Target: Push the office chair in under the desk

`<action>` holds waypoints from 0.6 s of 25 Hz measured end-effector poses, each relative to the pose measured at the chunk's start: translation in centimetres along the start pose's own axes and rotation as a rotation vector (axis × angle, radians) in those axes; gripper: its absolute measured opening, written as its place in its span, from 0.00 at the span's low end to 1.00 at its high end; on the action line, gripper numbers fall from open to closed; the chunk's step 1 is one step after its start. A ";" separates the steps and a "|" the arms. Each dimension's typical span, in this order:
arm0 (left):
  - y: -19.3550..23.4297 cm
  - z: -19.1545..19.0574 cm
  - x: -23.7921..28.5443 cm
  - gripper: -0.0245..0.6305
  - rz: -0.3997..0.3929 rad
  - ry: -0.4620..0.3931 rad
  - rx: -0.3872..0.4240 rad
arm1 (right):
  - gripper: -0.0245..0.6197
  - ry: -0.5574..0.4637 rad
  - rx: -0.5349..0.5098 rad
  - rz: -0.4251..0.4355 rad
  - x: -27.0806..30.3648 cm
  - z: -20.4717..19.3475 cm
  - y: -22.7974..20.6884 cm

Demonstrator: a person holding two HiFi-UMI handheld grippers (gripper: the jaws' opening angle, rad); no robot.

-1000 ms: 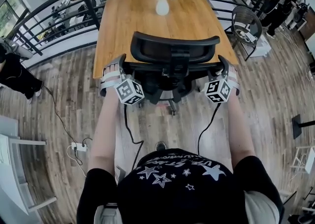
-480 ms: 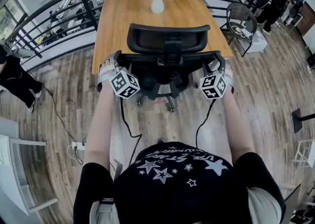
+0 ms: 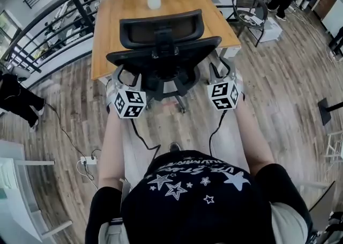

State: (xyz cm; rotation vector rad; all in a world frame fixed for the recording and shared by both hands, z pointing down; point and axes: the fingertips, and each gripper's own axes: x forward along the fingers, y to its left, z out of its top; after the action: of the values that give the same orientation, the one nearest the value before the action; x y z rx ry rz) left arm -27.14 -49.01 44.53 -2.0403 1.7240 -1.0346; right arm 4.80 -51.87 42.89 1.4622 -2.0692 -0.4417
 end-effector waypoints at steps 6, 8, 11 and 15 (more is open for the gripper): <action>-3.4 3.1 -3.5 0.42 -0.016 -0.060 -0.108 | 0.19 -0.023 0.063 0.013 -4.7 -0.6 -0.3; -4.2 3.9 -5.1 0.39 -0.009 -0.088 -0.162 | 0.16 -0.032 0.079 0.018 -6.5 -1.0 -0.2; -5.5 4.6 -7.8 0.36 -0.003 -0.107 -0.221 | 0.09 -0.045 0.102 0.030 -9.3 -1.4 0.1; -7.4 4.4 -11.6 0.29 0.015 -0.096 -0.238 | 0.05 -0.069 0.073 0.070 -12.7 -1.6 1.3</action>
State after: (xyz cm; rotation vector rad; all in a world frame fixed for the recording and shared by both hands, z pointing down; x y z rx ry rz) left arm -19.08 -37.31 42.10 -2.1732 1.8862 -0.7429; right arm 7.99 -39.48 41.65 1.4297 -2.2047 -0.3983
